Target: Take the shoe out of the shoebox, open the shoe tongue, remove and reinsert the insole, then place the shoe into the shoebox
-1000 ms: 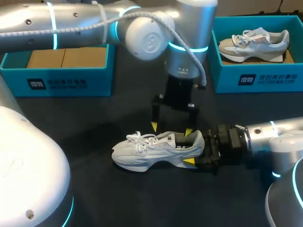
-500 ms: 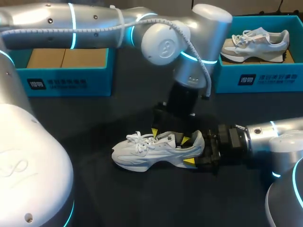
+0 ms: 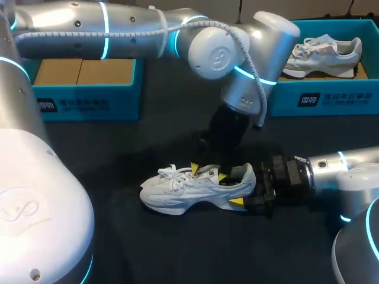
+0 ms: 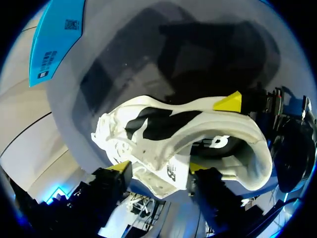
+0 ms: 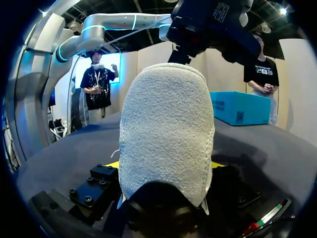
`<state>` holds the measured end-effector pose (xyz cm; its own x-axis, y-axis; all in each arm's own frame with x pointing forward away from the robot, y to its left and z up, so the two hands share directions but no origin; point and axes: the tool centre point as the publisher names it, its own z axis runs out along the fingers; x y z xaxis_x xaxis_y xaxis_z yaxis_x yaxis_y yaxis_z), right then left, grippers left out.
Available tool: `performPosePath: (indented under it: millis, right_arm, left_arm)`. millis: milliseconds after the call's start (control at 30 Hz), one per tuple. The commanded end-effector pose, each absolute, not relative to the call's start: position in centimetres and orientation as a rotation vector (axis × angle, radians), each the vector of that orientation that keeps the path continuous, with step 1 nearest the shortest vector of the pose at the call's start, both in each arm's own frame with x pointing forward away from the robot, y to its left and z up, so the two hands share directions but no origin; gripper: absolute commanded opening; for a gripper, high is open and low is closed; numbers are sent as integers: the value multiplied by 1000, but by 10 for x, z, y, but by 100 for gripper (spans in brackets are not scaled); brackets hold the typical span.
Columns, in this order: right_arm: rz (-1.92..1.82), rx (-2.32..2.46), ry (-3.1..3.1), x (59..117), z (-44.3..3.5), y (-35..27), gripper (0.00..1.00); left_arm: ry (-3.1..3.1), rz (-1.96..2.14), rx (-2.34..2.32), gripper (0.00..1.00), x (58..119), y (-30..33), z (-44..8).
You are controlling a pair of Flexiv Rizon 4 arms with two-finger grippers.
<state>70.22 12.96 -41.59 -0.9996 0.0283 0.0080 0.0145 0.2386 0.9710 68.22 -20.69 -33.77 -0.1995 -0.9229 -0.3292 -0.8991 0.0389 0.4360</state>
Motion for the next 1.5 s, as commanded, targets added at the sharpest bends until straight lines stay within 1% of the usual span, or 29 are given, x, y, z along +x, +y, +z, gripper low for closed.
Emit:
performPosePath:
  millis: [33, 100, 167, 200, 233, 400, 467, 567, 767, 967, 1000, 1200, 1500]
  right_arm:
    - [1926, 42, 2472, 703, -417, 130, 0]
    - [1926, 42, 2472, 703, -417, 130, 0]
    - [1926, 42, 2472, 703, -417, 130, 0]
    - [1926, 42, 2472, 703, -417, 130, 0]
    - [1926, 42, 2472, 703, -417, 130, 0]
    - [1926, 42, 2472, 703, -417, 130, 0]
    - [1926, 42, 2472, 703, -417, 130, 0]
    - [1926, 42, 2472, 703, -417, 130, 0]
    - [1926, 42, 2472, 703, -417, 130, 0]
    - [1926, 42, 2472, 703, -417, 130, 0]
    - [1926, 42, 2472, 703, -417, 130, 0]
    - [1926, 42, 2472, 703, -417, 130, 0]
    - [1926, 42, 2472, 703, -417, 130, 0]
  left_arm:
    - [-2240, -905, 1958, 38, 684, -210, -337]
    - [-2251, -900, 1960, 36, 682, -209, -333]
    - [-2258, -894, 1967, 36, 682, -208, -331]
    - [-2268, -888, 1972, 33, 681, -207, -329]
    - [-2271, -885, 1974, 31, 680, -207, -328]
    - [-2282, -823, 1974, 11, 681, -204, -322]
    - [-2280, -788, 1975, 0, 683, -203, -320]
    - [-2284, -744, 1980, 0, 685, -201, -318]
    - [-2297, -508, 1962, 0, 683, -185, -308]
    - [-2287, -139, 1924, 0, 676, -163, -295]
    - [-2281, 17, 1881, 0, 673, -152, -295]
    - [-2221, 269, 1824, 0, 669, -125, -294]
    - [-2163, 388, 1775, 0, 674, -99, -316]
